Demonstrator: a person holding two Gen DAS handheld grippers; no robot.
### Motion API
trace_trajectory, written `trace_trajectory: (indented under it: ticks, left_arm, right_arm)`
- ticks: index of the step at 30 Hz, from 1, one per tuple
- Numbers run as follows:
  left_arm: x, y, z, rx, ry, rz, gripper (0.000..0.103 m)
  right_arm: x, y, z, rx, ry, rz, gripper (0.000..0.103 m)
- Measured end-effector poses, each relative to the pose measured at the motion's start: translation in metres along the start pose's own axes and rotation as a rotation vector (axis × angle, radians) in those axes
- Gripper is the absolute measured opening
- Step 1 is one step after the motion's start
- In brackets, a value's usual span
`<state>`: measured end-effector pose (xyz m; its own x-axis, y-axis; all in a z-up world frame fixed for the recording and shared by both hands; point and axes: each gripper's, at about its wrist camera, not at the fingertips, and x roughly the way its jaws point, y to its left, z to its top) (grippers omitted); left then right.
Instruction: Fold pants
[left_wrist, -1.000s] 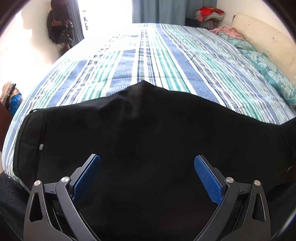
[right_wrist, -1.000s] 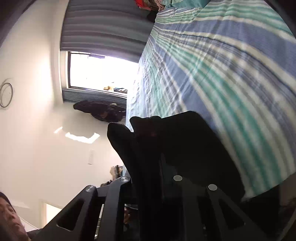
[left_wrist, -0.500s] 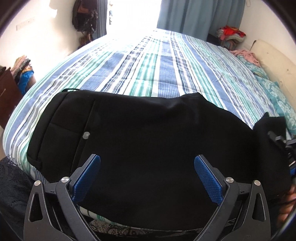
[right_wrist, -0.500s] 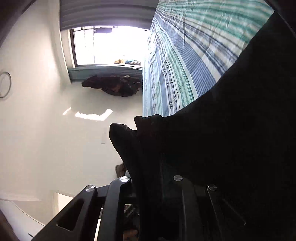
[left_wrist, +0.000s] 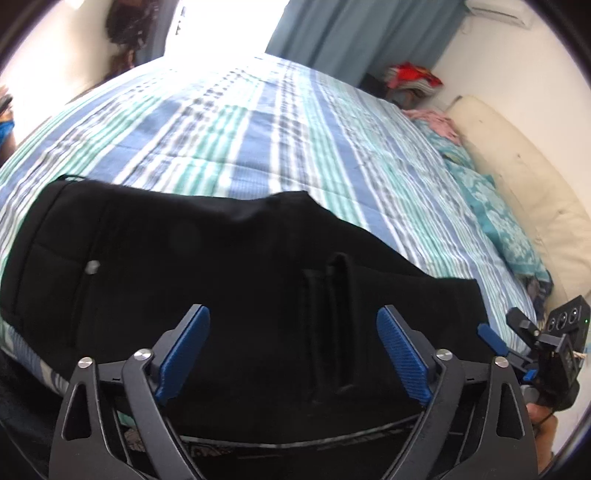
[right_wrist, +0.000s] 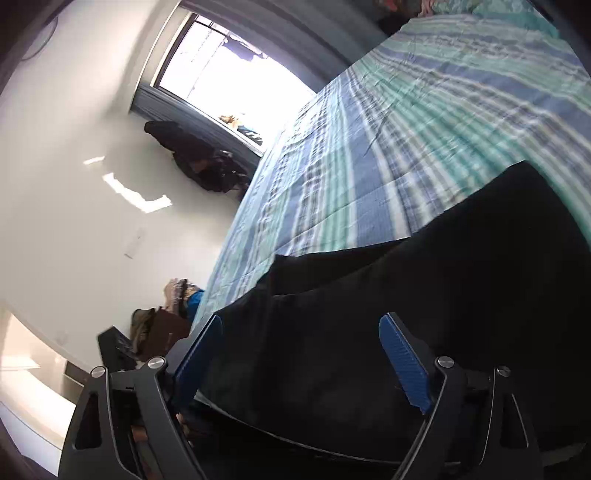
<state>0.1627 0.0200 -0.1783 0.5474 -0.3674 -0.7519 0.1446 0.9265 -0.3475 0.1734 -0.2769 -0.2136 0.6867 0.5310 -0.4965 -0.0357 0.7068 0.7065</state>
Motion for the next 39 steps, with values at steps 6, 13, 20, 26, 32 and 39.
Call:
trace_trajectory:
  ticks: [6,13,20,26,32,39]
  left_arm:
    - [0.063,-0.055,-0.016,0.198,0.178,0.17,0.007]
    - [0.058,-0.045,-0.028,0.191,0.165,0.181,0.01]
    - [0.06,-0.045,-0.03,0.215,0.148,0.187,0.012]
    - [0.061,-0.047,-0.03,0.219,0.145,0.191,0.012]
    - [0.061,-0.042,-0.029,0.201,0.147,0.157,0.013]
    - [0.061,-0.043,-0.028,0.193,0.154,0.16,0.013]
  right_arm:
    - [-0.085,-0.049,-0.015,0.018,-0.115,-0.145,0.087]
    - [-0.078,-0.028,0.03,-0.147,0.006,-0.124,0.071]
    - [-0.04,-0.087,0.008,-0.027,0.207,-0.287,0.033]
    - [-0.049,-0.053,0.066,-0.173,0.104,-0.347,0.033]
    - [0.007,-0.106,0.061,-0.107,0.231,-0.459,0.033]
    - [-0.045,-0.05,0.043,-0.208,0.128,-0.49,0.034]
